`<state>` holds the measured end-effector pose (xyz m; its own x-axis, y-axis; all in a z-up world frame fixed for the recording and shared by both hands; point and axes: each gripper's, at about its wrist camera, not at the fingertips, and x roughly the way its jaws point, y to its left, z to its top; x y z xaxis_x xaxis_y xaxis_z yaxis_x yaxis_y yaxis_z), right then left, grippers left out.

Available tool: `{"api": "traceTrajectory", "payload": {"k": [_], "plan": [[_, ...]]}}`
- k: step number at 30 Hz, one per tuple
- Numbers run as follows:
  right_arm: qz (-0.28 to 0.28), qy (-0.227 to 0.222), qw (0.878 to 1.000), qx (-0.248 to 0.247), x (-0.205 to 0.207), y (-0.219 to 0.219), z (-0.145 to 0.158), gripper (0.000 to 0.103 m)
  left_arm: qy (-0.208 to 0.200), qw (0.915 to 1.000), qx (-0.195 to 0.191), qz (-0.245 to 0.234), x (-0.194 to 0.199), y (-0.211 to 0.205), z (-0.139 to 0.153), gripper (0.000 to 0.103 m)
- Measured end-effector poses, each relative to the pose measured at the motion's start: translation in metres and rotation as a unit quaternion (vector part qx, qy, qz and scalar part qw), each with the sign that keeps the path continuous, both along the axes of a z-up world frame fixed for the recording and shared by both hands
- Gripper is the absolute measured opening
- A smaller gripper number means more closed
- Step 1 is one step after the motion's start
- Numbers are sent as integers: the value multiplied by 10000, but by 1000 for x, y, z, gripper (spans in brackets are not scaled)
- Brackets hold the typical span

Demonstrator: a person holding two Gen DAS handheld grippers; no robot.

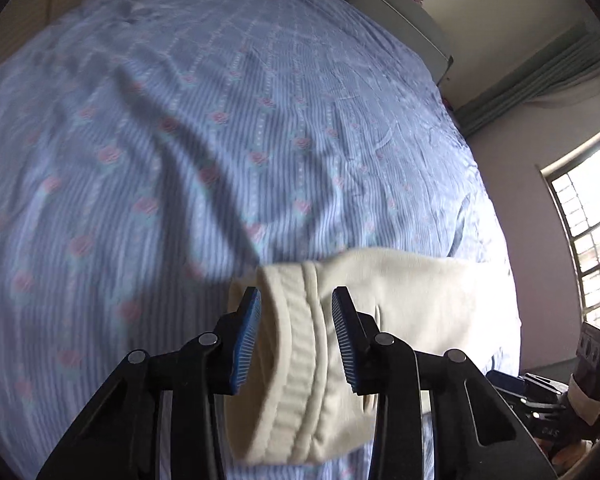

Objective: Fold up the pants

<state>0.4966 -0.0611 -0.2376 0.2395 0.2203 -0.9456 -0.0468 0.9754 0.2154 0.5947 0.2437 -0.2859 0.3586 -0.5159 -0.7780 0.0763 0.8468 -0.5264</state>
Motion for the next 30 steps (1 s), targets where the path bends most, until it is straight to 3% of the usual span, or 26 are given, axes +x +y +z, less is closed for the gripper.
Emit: {"api": "traceTrajectory", "payload": {"k": [5,9,15,17,21,24,27,29,30], "plan": [[116,-72,9997,-206,3,17,-4,43,197,9985,277,-425,26,-15,-22,36],[-19,118,9997,-194,-3,12,-13,43,156,9957,645,-640,33,-26,-33,51],[-150,283,9993,-169,-7,9,-21,43,134,9955,382,-859,37,-37,-40,47],[-188,335,9992,-128,-7,9,-23,43,152,9964,303,-783,39,-37,-36,40],[-159,330,9993,-32,-7,14,-21,43,-55,9952,-718,-668,23,-15,-11,40],[-70,305,9995,49,-6,19,-19,43,210,9901,-1136,-791,18,-12,-18,40],[46,297,9995,36,-4,25,-18,43,451,9897,-1144,-739,21,-14,-35,38],[53,294,9996,12,-3,28,-17,43,477,9926,-997,-509,23,-11,-40,30],[57,296,9995,0,-3,30,-16,43,457,9941,-882,-425,19,-10,-37,16]]}}
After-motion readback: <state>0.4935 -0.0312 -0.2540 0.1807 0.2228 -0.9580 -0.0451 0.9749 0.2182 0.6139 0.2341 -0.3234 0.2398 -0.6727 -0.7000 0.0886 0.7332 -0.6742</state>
